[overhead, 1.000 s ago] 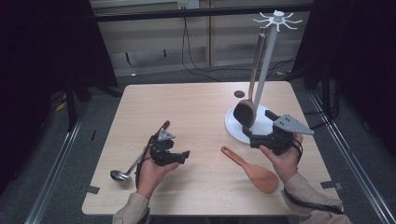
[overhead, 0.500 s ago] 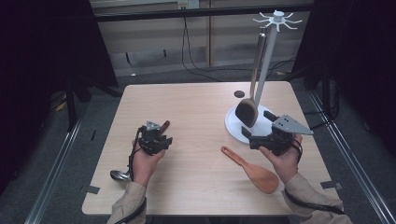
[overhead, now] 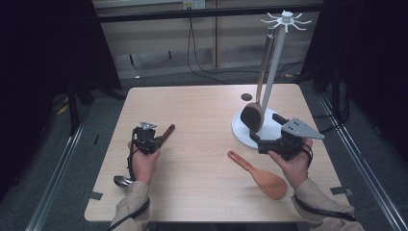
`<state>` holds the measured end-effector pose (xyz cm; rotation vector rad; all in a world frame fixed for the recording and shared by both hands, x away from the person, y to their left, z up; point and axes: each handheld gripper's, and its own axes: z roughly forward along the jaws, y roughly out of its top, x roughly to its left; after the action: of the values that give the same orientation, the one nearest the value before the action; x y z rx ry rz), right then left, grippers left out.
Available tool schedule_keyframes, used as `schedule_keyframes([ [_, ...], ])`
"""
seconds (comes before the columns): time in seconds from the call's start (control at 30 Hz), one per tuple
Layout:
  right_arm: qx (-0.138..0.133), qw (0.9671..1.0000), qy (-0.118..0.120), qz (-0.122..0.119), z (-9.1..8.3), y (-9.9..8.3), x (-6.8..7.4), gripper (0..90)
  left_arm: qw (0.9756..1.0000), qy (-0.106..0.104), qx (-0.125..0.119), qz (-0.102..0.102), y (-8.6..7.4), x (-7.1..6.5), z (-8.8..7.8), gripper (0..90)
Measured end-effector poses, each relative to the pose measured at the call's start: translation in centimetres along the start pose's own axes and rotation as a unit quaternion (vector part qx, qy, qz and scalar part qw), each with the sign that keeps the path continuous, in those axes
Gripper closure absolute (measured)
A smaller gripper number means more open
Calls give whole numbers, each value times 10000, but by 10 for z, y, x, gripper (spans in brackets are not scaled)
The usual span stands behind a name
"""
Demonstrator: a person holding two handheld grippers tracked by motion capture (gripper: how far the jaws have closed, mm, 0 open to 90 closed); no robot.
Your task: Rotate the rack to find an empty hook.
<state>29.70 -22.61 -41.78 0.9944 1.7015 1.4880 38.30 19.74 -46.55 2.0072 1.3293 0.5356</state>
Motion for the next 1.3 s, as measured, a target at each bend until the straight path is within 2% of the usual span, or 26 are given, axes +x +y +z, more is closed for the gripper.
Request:
schedule_keyframes([
  [0.03,-2,10000,17,-29,0,0,0,0,9999,25,-21,-140,1,3,0,900],
  [0.07,-2,10000,17,-29,0,0,0,0,9999,25,-21,-140,1,3,0,900],
  [0.1,-14,9999,24,-155,-1,1,1,0,9999,113,34,-75,2,6,0,900],
  [0.27,-43,9997,76,-236,-1,4,3,0,9998,162,55,-111,1,11,0,900],
  [0.3,-58,9997,75,-236,-1,4,3,0,9996,191,169,-119,-1,14,1,900],
  [0.37,-71,9997,76,-226,-1,4,3,0,9995,201,190,-175,-3,15,2,900],
  [0.4,-88,9997,79,-212,-2,5,3,0,9991,273,307,-132,-7,18,4,900],
  [0.57,-118,9997,67,-190,-3,7,3,0,9985,334,381,-212,-14,24,6,900],
  [0.63,-132,9997,81,-174,-4,7,2,0,9983,276,398,-314,-15,27,5,900],
  [0.7,-142,9997,95,-195,-4,8,1,0,9982,293,461,-256,-15,27,5,900],
  [0.87,-153,9997,100,-160,-4,8,0,1,9980,191,575,-198,-16,21,5,900],
  [0.9,-137,9997,92,-155,-4,8,1,1,9980,88,605,-168,-16,17,6,900],
  [0.97,-141,9997,116,-177,-4,9,1,0,9980,45,614,-157,-16,14,6,900],
  [1.0,-156,9997,94,-139,-4,9,1,1,9978,-84,660,-42,-16,8,8,900],
  [1.07,-167,9997,86,-123,-4,9,1,1,9978,-136,645,-53,-17,4,9,900],
  [1.17,-178,9997,100,-151,-5,10,1,1,9964,-377,743,145,-17,-9,11,900],
  [1.3,-145,9997,141,-143,-5,9,2,1,9961,-505,696,210,-15,-14,9,900],
])
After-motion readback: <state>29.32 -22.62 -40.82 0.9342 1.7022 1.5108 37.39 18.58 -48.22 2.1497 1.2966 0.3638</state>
